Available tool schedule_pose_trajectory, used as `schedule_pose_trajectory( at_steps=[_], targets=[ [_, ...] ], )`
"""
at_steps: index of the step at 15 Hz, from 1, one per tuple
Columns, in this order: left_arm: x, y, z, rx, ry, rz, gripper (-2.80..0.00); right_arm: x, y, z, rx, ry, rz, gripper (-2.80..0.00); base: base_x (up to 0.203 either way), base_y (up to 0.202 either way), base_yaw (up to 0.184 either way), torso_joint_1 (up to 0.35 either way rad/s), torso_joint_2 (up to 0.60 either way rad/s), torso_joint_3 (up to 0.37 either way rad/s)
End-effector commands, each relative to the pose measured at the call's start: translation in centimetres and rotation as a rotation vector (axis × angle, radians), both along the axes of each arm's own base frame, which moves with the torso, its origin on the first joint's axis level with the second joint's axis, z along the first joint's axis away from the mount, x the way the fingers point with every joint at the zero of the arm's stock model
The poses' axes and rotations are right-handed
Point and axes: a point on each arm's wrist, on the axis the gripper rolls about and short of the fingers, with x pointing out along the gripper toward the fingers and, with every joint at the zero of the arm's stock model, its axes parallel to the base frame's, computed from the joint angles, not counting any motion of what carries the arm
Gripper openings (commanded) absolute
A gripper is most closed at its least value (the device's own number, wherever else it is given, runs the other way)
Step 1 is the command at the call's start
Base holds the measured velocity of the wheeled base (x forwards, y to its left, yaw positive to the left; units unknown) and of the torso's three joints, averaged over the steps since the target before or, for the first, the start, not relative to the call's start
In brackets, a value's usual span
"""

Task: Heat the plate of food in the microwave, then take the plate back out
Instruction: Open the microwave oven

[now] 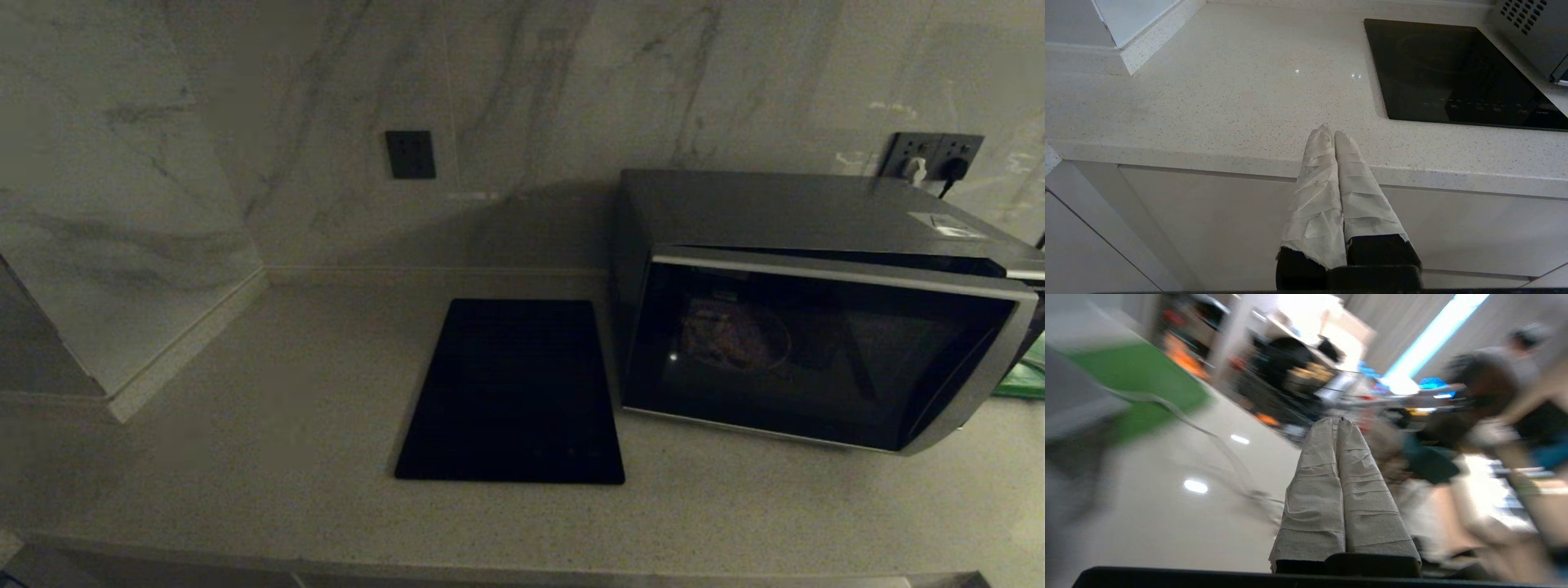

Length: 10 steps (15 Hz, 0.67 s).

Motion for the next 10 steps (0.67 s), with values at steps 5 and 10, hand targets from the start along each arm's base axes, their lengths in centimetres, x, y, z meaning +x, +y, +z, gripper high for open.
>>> schedule_pose_trajectory(
  at_steps=[5,10],
  targets=[
    [0.0,0.0,0.0,-0.001,0.0,0.001,-2.8,-1.3,-3.7,1.7,-0.123,0.184,-0.033,-2.8,0.0,0.0,0.0,0.0,0.0,0.0],
    [0.0,0.0,0.0,-0.001,0.0,0.001,-2.8,-3.1,-5.8,2.0,-0.16,0.32,-0.06,-2.8,0.0,0.0,0.0,0.0,0.0,0.0]
  ],
)
